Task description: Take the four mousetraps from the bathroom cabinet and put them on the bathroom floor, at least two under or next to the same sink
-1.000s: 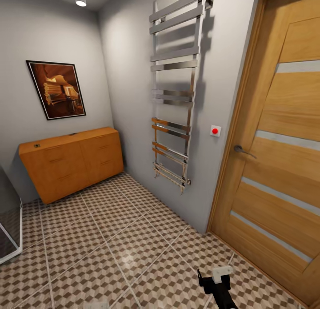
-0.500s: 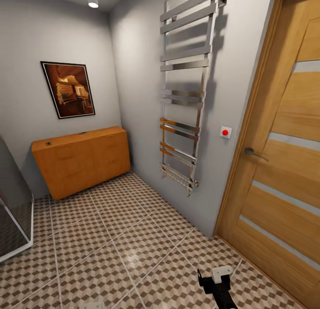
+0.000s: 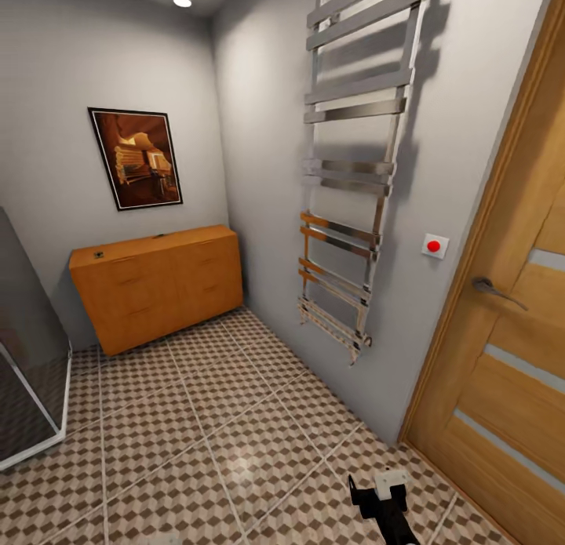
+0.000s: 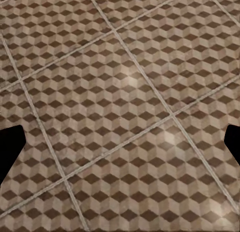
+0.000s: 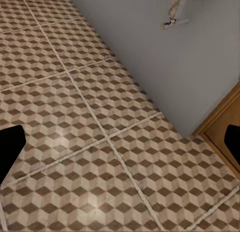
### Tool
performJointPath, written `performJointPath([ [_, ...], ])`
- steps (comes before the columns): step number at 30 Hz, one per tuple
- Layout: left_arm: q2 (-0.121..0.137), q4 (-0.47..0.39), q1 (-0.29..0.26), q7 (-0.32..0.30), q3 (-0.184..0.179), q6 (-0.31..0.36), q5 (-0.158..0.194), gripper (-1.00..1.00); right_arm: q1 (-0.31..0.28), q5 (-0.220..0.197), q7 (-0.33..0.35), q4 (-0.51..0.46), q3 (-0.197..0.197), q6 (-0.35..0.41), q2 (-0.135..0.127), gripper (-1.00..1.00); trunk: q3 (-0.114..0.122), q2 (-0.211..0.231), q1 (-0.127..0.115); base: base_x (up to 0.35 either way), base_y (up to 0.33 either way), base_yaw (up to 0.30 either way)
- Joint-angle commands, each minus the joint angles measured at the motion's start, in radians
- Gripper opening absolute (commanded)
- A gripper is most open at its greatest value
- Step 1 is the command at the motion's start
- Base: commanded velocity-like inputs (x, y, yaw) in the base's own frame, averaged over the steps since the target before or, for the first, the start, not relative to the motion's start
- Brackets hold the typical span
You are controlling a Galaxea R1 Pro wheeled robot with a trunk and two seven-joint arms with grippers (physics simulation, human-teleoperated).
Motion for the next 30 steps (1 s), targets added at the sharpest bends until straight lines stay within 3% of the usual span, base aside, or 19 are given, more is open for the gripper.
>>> performJointPath([
  [1,-0.001,0.003,-0.002,0.003,-0.008,-0.005,0.003,1.00,-0.001,0.006,-0.010,0.001,0.006,-0.001,0.000,1.00,-0.002,-0.002,0.001,0.340,0.000,0.128],
  [20,-0.001,0.003,-0.002,0.003,-0.009,-0.005,0.003,1.00,-0.001,0.006,-0.010,0.001,0.006,-0.001,0.000,1.00,-0.002,-0.002,0.001,0.333,0.000,0.141],
  [30,-0.002,0.004,-0.002,0.003,-0.009,-0.005,0.003,1.00,-0.001,0.006,-0.010,0.001,0.006,-0.001,0.000,1.00,-0.002,-0.002,0.001,0.065,0.000,0.176],
])
